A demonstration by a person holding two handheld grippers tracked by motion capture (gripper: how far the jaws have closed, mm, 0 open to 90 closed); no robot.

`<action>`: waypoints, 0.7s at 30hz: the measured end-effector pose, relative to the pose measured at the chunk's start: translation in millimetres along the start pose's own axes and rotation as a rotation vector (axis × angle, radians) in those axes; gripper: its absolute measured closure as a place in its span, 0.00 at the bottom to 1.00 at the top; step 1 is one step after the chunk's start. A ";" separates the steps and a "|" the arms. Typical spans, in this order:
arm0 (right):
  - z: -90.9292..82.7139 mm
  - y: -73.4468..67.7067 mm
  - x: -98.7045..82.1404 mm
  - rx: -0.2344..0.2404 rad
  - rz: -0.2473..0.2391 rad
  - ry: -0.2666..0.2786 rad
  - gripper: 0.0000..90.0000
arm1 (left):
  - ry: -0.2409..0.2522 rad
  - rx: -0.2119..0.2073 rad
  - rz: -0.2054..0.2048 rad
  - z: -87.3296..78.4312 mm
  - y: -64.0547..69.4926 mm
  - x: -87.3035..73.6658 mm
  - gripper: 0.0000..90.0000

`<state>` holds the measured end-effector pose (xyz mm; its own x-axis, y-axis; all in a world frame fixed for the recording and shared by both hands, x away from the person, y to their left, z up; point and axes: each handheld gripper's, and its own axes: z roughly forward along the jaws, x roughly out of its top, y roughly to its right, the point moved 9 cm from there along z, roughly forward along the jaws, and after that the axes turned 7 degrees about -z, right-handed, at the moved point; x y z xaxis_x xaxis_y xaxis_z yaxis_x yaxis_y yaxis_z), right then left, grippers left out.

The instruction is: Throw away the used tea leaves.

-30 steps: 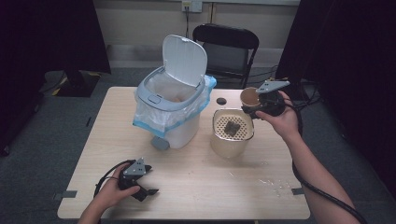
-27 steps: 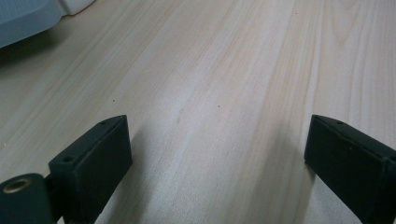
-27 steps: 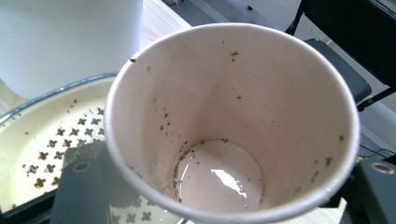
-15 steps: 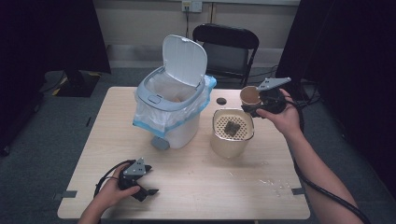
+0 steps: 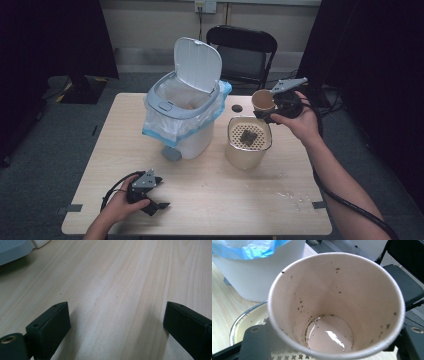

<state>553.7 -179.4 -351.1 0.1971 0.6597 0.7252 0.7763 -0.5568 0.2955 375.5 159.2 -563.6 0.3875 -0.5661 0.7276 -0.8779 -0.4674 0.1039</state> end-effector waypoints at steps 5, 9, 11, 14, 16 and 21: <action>0.4 -3.5 7.6 0.017 0.012 0.000 0.31 | 0.000 0.001 0.000 -0.1 -0.1 0.0 0.07; -0.6 -4.1 13.7 0.028 0.011 0.009 0.31 | 0.000 0.002 0.000 -0.1 -0.1 0.0 0.07; -1.4 -5.4 18.3 0.036 0.010 0.013 0.31 | -0.001 0.001 0.002 -0.1 -0.2 0.0 0.07; -1.9 -6.2 21.8 0.041 0.013 0.020 0.31 | -0.001 0.001 0.000 -0.1 -0.1 0.0 0.07; -2.4 -8.1 27.2 0.053 0.014 0.026 0.31 | 0.000 0.001 0.000 -0.1 -0.1 0.0 0.07; -3.4 -11.5 35.8 0.062 0.007 0.029 0.31 | -0.003 -0.001 0.002 -0.4 -0.1 -0.1 0.07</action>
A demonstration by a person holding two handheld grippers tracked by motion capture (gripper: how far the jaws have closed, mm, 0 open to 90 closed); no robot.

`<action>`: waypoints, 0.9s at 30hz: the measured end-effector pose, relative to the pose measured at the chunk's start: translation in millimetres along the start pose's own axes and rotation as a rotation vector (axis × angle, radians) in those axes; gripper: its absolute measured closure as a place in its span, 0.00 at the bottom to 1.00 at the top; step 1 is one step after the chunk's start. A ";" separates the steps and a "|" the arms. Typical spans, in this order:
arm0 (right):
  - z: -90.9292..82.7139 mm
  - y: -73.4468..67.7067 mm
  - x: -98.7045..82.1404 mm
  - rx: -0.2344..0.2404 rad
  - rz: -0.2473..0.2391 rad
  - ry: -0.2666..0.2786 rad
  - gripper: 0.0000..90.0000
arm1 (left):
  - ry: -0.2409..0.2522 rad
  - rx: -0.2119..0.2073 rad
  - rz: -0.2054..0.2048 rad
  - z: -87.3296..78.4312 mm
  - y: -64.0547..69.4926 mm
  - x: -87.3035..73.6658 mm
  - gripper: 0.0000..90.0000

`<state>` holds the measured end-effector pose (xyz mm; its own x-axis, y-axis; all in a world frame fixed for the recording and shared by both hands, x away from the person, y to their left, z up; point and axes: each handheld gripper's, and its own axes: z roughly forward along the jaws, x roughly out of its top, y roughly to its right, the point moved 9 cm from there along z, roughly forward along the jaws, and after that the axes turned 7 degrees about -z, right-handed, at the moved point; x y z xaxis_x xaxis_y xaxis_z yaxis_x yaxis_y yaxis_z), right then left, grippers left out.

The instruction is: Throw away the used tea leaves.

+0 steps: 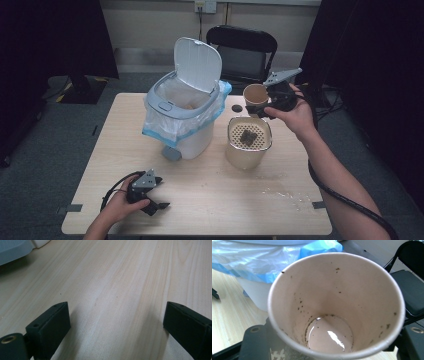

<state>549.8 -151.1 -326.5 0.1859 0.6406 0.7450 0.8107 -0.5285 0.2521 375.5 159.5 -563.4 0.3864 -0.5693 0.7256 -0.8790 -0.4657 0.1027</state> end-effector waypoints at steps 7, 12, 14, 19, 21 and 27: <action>-0.2 -3.5 9.2 0.012 0.008 0.001 0.31 | 0.000 0.002 -0.001 0.1 0.1 0.0 0.07; -1.0 -5.5 17.9 0.019 0.001 0.010 0.31 | -0.007 -0.003 0.004 1.2 1.2 -0.1 0.05; -2.5 -6.6 23.8 0.020 -0.002 0.016 0.31 | -0.008 -0.003 0.005 1.5 1.4 0.0 0.04; -4.6 -8.9 33.8 0.018 -0.008 0.023 0.31 | -0.008 -0.004 0.008 1.7 1.5 0.1 0.03; -5.0 -9.6 35.5 0.019 -0.008 0.022 0.31 | -0.009 -0.004 0.008 1.7 1.5 0.1 0.03; -6.2 -13.4 46.4 0.031 -0.020 0.031 0.31 | -0.008 -0.005 0.009 1.7 1.6 0.2 0.03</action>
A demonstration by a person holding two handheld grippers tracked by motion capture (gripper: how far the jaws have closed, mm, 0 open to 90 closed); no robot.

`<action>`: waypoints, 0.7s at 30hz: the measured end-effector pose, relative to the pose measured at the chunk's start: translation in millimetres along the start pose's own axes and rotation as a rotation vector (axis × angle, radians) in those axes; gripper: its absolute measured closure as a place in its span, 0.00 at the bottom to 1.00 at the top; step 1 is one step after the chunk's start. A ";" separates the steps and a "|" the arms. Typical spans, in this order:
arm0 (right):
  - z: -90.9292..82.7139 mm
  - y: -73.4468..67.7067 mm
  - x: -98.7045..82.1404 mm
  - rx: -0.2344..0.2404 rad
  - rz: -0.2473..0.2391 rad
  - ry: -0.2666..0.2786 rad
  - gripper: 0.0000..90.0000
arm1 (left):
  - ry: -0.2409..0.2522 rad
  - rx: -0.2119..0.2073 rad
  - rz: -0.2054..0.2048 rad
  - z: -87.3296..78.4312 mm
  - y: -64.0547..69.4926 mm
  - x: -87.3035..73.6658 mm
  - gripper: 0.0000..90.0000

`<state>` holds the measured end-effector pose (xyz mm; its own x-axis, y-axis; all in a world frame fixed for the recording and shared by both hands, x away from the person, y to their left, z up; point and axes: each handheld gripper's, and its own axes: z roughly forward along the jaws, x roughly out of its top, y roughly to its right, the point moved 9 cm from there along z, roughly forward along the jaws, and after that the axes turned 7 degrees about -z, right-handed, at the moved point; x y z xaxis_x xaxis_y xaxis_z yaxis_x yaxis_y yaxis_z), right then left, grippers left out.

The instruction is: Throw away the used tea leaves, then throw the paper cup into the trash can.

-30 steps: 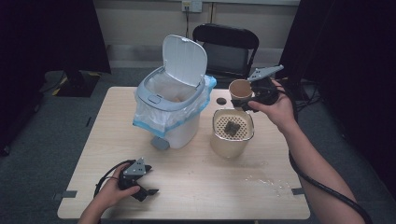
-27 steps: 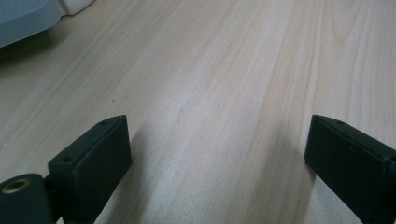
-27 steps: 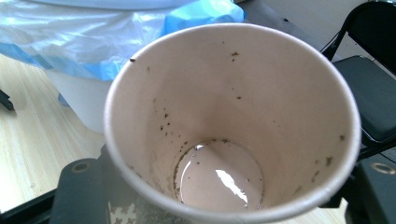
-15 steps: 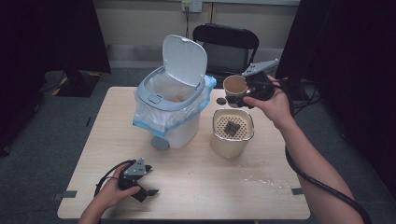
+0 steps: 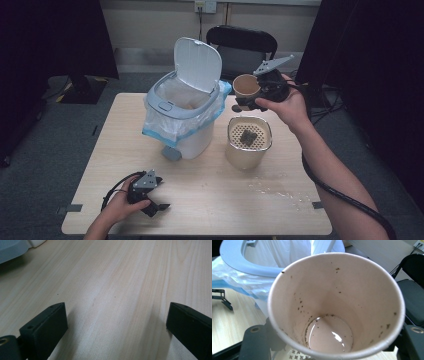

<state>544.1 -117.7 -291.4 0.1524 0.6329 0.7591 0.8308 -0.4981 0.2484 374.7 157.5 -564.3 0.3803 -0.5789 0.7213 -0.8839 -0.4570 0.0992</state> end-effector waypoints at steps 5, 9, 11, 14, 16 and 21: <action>-1.2 -2.2 5.2 0.008 0.001 0.003 0.31 | -0.004 0.000 -0.005 0.1 0.5 -0.5 0.03; -3.0 -4.3 11.2 0.021 0.004 0.003 0.31 | -0.004 0.000 -0.007 0.7 1.3 -0.2 0.02; -3.1 -4.3 12.7 0.021 0.004 0.005 0.31 | -0.004 -0.001 -0.007 0.7 1.3 -0.2 0.01; -3.7 -5.6 16.8 0.029 0.004 0.006 0.31 | -0.005 -0.001 -0.006 0.7 1.3 -0.2 0.01; -3.8 -7.1 19.2 0.035 0.004 0.008 0.31 | -0.005 0.000 -0.007 0.6 1.3 -0.3 0.01; -4.4 -9.6 26.7 0.048 -0.004 0.014 0.31 | -0.006 -0.001 -0.007 0.6 1.3 -0.3 0.01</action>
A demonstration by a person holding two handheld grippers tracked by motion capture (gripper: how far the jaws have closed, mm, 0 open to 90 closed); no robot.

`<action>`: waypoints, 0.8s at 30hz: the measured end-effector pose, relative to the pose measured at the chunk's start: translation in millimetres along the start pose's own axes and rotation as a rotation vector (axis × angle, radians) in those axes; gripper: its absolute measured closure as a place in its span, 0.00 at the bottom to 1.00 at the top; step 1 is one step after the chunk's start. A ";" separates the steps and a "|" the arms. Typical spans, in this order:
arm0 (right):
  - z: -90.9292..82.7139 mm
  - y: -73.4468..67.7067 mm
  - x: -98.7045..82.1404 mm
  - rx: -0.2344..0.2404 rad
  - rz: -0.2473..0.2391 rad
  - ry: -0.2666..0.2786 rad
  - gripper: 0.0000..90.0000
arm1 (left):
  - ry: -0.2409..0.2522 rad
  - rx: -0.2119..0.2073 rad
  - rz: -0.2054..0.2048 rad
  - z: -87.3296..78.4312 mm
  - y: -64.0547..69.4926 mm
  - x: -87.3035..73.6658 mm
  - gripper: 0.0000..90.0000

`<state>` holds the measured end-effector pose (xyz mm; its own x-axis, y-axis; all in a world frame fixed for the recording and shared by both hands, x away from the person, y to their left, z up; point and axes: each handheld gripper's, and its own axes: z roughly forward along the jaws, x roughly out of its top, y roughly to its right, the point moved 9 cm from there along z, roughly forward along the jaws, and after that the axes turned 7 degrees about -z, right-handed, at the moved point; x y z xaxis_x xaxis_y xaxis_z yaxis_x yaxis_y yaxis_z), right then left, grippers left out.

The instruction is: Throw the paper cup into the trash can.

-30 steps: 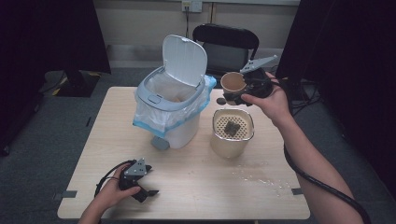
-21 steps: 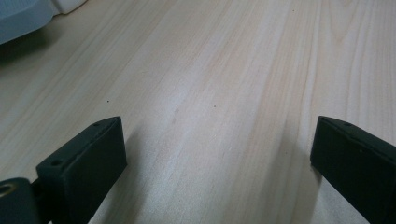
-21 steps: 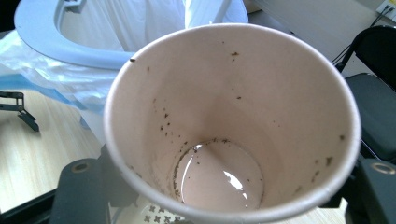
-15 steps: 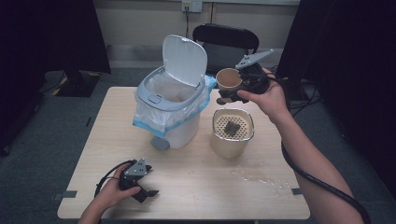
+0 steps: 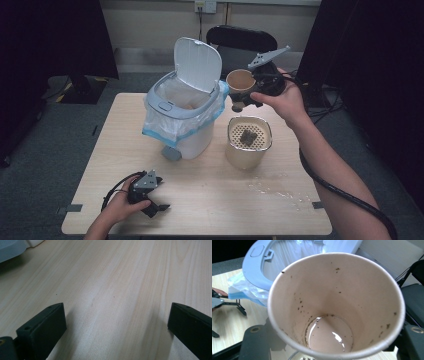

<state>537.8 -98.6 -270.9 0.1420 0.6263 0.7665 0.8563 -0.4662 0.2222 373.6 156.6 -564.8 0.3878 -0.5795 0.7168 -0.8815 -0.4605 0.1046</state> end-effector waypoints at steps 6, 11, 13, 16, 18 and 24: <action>-2.4 -1.0 9.5 0.005 0.003 0.008 0.31 | -0.008 -0.001 0.009 -0.1 -0.5 -0.5 0.01; -2.9 -3.1 16.4 0.005 -0.004 0.006 0.31 | -0.009 -0.001 0.010 -0.2 -0.5 -0.5 0.01; -2.8 -5.0 19.8 0.011 0.000 0.010 0.31 | -0.008 -0.001 0.009 -0.2 -0.5 -0.5 0.01; -1.4 -9.0 27.0 0.020 -0.002 0.017 0.31 | -0.007 -0.003 0.008 0.3 0.1 -0.4 0.00; -0.2 -11.4 31.0 0.025 -0.006 0.023 0.31 | -0.007 -0.003 0.007 0.2 0.1 -0.4 0.00; 5.7 -17.7 39.5 0.032 -0.017 0.020 0.31 | -0.014 -0.003 0.011 -0.2 -0.2 -0.7 0.00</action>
<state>531.1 -62.1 -248.0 0.1177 0.6216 0.7745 0.8743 -0.4347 0.2160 373.4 157.3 -565.2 0.3817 -0.5941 0.7081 -0.8866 -0.4519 0.0987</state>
